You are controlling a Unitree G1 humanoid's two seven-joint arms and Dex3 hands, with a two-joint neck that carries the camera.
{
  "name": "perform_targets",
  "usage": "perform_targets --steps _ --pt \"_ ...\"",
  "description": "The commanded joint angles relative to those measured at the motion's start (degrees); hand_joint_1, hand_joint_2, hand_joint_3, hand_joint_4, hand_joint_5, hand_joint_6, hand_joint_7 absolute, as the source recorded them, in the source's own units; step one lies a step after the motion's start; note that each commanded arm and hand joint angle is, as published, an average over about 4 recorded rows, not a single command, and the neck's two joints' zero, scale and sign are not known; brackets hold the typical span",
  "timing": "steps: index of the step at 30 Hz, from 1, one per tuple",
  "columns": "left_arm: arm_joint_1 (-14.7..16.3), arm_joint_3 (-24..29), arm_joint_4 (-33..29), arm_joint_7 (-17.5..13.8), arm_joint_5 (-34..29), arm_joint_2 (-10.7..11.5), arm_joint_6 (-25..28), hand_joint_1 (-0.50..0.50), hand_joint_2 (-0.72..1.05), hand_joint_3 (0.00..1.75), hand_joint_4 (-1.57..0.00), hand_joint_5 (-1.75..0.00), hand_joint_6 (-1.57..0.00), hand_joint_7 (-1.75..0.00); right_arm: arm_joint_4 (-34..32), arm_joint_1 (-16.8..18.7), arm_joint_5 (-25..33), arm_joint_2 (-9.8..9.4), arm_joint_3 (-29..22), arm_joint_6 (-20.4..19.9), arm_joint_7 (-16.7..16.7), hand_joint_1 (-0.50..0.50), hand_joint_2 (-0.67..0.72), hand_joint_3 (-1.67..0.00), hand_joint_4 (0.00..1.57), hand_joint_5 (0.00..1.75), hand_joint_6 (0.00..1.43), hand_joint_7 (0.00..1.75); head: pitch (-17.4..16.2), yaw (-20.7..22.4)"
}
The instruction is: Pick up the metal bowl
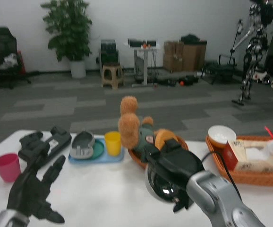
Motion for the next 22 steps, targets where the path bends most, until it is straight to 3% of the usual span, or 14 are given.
perform_targets --steps 1,9,13,22 --pt "0.42 -0.76 -1.93 -0.14 -1.65 -0.12 -0.22 -0.5 -0.37 0.09 -0.27 0.0 -0.05 0.0 -1.23 1.79 -0.23 -1.25 -2.36 0.58 0.53 -0.46 -0.6 -1.35 1.37 1.36 1.37 1.47 1.08 0.17" --pt "0.07 -1.36 -3.12 -0.05 -1.65 -0.12 -0.22 -0.5 -0.37 0.09 -0.3 0.0 -0.05 0.0 1.28 3.2 0.81 -1.3 -3.15 0.63 0.77 -0.46 -0.6 -1.35 1.37 1.36 1.37 1.47 0.78 0.01" --pt "0.01 -1.38 -3.32 -0.03 -1.65 -0.12 -0.22 -0.5 -0.28 0.09 -0.3 0.0 -0.05 0.0 2.66 3.49 1.42 -1.27 -3.19 0.47 0.77 -0.46 -0.59 -1.35 1.37 1.36 1.37 1.47 -0.18 -0.85" --pt "-0.52 -2.11 -3.11 0.04 -1.73 -0.21 -0.22 -0.5 -0.34 0.09 -0.32 0.0 -0.05 0.0 7.28 2.23 3.41 -1.21 0.18 -0.03 0.77 -0.46 -0.56 -1.35 1.37 1.36 1.37 1.47 -1.48 -1.28"
